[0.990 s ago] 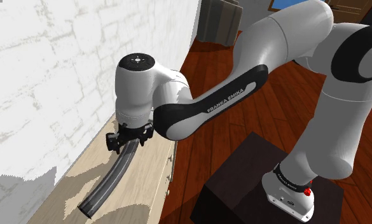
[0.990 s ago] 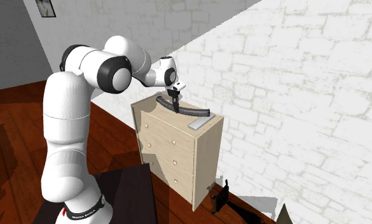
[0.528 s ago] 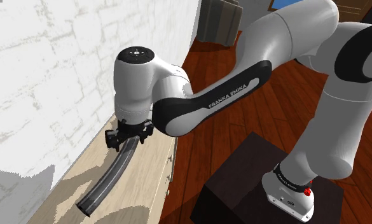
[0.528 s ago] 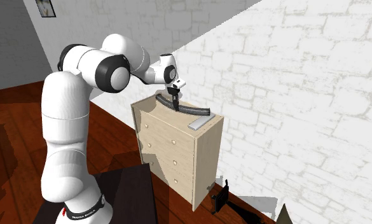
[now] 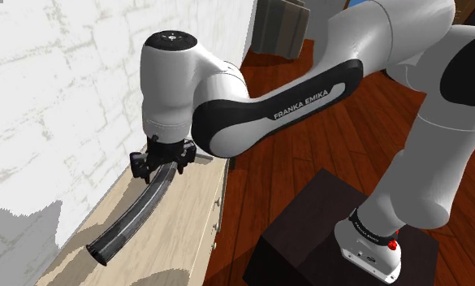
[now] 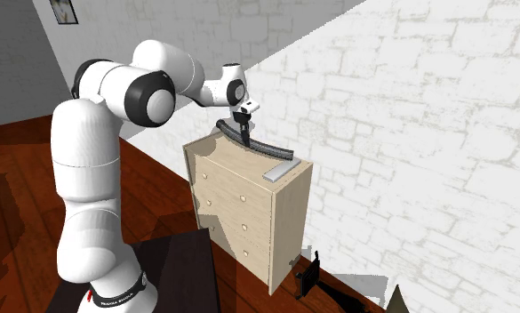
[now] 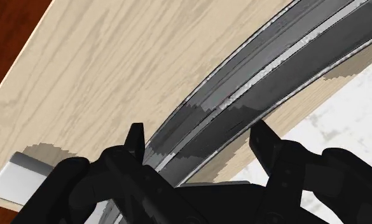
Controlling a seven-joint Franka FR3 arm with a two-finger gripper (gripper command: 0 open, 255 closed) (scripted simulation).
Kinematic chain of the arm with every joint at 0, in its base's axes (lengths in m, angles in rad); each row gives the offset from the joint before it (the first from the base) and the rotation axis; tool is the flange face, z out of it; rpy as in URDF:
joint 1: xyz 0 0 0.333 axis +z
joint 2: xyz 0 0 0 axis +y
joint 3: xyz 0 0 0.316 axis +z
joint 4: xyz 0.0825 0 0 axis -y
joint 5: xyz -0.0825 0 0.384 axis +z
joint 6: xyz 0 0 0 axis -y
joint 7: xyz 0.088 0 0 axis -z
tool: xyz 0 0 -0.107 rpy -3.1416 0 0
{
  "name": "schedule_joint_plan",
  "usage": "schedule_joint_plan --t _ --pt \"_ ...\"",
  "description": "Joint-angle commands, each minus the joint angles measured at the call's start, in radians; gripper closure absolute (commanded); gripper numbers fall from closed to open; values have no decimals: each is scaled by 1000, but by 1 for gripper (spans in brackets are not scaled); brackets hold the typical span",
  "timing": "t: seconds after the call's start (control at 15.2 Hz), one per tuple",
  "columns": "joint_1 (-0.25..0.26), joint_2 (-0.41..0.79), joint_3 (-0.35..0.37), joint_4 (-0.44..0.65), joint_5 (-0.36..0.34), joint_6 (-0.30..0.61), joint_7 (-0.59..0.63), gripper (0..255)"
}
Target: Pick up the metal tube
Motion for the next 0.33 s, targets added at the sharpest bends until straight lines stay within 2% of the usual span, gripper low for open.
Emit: schedule_joint_plan --t 0.0,0.26 --pt "-2 -8 3 17 9 -23 -8 255" --pt "-3 -17 6 37 18 -48 -15 255"
